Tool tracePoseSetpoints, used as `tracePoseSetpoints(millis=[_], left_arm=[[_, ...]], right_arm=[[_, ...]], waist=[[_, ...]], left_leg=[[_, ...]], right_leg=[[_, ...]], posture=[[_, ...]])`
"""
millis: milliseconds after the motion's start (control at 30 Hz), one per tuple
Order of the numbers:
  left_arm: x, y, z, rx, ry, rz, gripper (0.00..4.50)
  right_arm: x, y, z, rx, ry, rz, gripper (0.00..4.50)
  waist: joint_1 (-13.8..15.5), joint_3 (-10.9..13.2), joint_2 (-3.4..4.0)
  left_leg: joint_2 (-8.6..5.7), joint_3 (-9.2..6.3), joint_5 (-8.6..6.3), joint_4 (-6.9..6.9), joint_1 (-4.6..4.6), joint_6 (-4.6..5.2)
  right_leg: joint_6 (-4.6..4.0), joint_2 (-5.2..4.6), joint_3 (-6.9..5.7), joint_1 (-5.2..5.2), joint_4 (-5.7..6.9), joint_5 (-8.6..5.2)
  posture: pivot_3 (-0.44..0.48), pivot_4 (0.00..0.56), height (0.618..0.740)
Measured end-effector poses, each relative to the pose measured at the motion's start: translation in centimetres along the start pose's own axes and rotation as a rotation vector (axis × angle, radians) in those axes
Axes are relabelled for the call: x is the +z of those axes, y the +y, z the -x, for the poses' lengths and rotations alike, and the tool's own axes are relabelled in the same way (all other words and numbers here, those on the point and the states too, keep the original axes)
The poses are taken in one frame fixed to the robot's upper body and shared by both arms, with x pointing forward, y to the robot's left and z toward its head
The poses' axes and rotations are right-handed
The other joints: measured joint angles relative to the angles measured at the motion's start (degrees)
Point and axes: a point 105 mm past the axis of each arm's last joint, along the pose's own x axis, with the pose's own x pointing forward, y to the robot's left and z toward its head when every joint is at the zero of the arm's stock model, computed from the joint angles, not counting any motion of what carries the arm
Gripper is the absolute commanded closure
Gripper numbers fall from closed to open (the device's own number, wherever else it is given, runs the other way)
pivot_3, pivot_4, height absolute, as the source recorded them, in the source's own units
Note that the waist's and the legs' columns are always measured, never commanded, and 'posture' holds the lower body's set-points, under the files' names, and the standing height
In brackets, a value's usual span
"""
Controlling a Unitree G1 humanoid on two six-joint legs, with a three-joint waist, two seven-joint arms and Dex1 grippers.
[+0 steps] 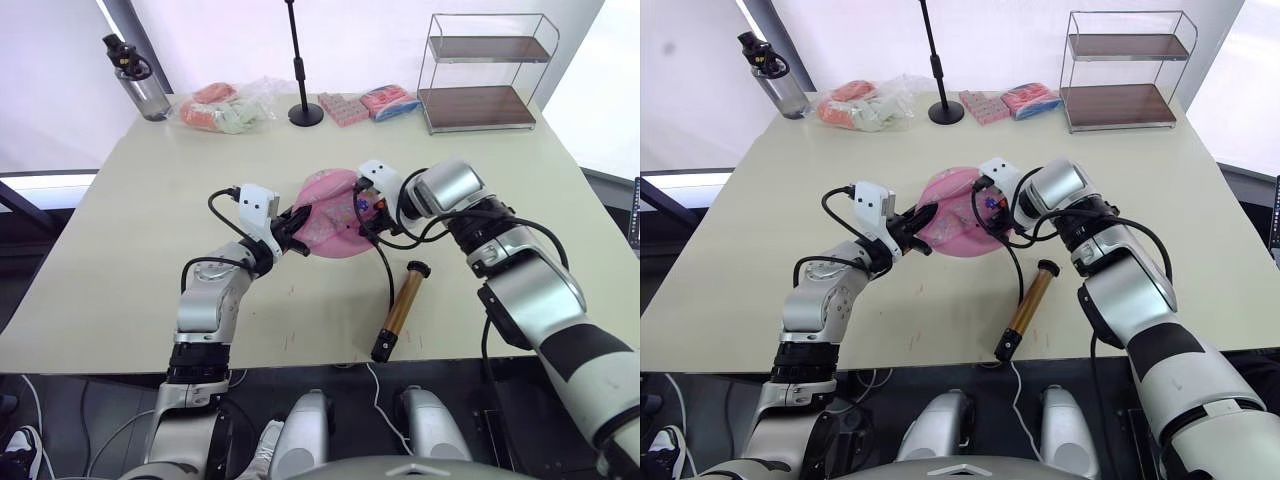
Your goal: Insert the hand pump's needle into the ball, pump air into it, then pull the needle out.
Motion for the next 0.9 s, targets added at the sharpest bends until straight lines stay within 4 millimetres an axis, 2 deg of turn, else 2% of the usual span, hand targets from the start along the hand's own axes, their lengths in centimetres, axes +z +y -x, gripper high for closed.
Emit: tracePoseSetpoints(millis=[533, 900], left_arm=[[-0.4, -0.3, 0.3, -0.02, 0.002, 0.041, 4.49], [-0.6, 0.4, 0.2, -0.006, 0.001, 0.123, 4.49]], right_arm=[[0.8, 0.9, -0.9, -0.034, 0.06, 0.048, 4.17], [1.7, 1.5, -1.9, -0.06, 0.078, 0.088, 4.17]], waist=[[-0.4, -0.1, 0.07], [-0.7, -0.4, 0.11]], left_leg=[[0.01, -0.01, 0.0, -0.01, 0.09, 0.0], [0.01, -0.07, 0.0, -0.01, 0.15, 0.0]], right_leg=[[-0.01, 0.0, -0.01, 0.05, 0.0, -0.02], [0.15, 0.03, -0.01, 0.07, 0.01, -0.15]], posture=[[0.0, 0.15, 0.731], [0.0, 0.15, 0.731]])
